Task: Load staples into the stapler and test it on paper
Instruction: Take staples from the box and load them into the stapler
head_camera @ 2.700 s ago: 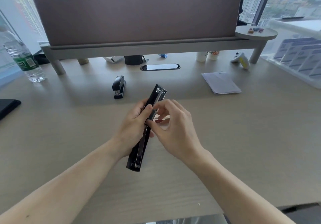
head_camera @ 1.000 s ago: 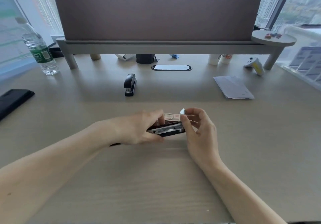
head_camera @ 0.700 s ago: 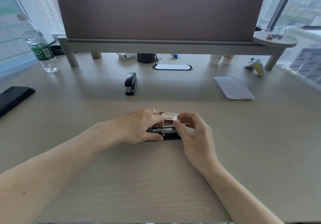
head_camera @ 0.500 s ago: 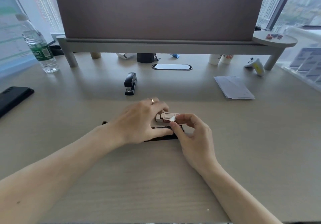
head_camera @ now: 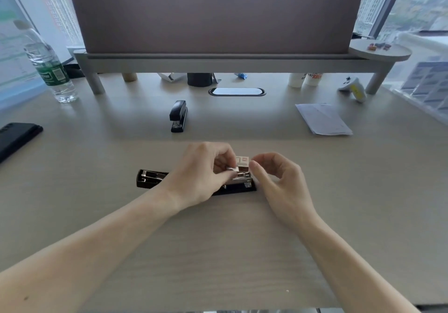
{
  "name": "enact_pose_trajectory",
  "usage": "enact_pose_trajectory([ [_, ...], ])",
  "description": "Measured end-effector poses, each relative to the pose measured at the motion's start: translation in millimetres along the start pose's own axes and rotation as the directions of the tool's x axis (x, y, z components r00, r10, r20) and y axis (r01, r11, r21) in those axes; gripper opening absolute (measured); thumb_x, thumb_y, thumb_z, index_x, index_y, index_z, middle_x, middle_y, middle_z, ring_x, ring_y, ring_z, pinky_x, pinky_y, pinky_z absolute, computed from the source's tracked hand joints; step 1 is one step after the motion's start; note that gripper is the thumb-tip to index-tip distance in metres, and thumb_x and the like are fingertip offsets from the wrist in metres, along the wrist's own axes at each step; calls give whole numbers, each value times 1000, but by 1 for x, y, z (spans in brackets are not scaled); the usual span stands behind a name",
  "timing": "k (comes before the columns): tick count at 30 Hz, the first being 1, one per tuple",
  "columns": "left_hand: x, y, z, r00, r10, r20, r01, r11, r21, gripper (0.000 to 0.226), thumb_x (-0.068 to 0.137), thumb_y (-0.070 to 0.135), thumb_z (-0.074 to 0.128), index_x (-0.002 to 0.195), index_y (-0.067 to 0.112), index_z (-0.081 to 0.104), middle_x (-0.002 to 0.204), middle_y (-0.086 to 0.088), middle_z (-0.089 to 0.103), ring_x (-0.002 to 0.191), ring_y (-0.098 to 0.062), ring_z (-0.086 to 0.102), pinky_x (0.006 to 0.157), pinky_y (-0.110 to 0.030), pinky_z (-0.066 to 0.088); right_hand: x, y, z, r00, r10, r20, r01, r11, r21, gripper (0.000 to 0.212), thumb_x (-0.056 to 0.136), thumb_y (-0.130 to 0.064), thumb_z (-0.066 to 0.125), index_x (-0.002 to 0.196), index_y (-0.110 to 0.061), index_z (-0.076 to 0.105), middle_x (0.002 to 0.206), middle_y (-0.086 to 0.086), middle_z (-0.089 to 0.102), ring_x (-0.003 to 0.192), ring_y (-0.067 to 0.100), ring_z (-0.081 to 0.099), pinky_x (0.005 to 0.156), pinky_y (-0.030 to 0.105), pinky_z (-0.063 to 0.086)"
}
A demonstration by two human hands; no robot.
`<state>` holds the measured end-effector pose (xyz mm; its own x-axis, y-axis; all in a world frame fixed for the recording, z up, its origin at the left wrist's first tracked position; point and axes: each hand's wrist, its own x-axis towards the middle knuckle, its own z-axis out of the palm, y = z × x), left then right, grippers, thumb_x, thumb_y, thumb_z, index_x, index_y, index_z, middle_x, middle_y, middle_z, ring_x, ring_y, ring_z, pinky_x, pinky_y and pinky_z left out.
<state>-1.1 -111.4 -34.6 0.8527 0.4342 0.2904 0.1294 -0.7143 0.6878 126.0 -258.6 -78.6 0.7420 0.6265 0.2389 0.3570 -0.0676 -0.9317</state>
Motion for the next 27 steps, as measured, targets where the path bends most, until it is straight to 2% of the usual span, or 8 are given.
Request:
enact_pose_trajectory([
  [3,-2,3,-6,999,3,35,-6,996,87,12,81,12,86,79,19,76,75,9,76,72,4,70,64,-8,50,0,7,-10,989,-41,143,61,988,-139,23,87,-21,82,107,-26,73,100,-18,76,94,2,72,93,28,58],
  [6,-3,7,-5,997,-27,77,21,997,75,10,80,10,87,80,16,78,76,7,77,65,12,64,61,-2,43,-3,10,-12,975,-95,203,139,966,-218,30,84,-17,84,112,-27,75,103,-19,77,93,-2,72,88,13,53],
  [8,-2,7,-2,997,-30,74,23,995,97,11,81,13,87,80,19,78,75,8,77,67,8,66,61,-6,46,-2,11,-12,978,-90,190,131,966,-220,24,87,-15,82,107,-28,78,97,-19,78,89,-1,72,82,9,51],
  [12,0,5,-1,995,-24,98,11,992,128,11,82,15,85,83,23,78,78,8,79,75,-1,73,72,-23,58,-1,13,-12,979,-83,187,122,971,-204,19,88,-15,80,102,-28,81,93,-16,79,87,3,73,83,16,55],
  [18,1,4,-8,985,74,158,-109,968,225,10,87,18,81,91,26,77,86,9,79,82,-2,74,76,-23,57,-2,14,-12,979,-97,181,132,972,-194,18,88,-14,81,102,-25,81,89,-17,77,88,-3,72,79,6,47],
  [22,2,4,-8,985,60,162,-93,975,203,11,87,14,81,91,24,78,87,9,80,83,1,74,73,-9,51,-2,12,-12,977,-111,183,147,969,-199,17,88,-14,81,102,-23,81,88,-18,76,88,-7,71,78,3,45],
  [25,3,1,-7,981,77,177,-117,966,232,12,87,15,80,93,26,77,86,7,79,83,-3,74,78,-25,58,-2,12,-13,976,-117,185,154,967,-201,17,88,-13,81,102,-22,81,87,-21,75,88,-9,71,78,2,44],
  [27,2,2,-7,982,77,173,-119,963,242,13,87,16,80,94,27,78,87,7,78,84,-5,74,80,-31,58,-2,12,-13,976,-113,187,150,969,-195,17,88,-13,81,102,-22,81,87,-23,74,87,-10,70,78,1,44],
])
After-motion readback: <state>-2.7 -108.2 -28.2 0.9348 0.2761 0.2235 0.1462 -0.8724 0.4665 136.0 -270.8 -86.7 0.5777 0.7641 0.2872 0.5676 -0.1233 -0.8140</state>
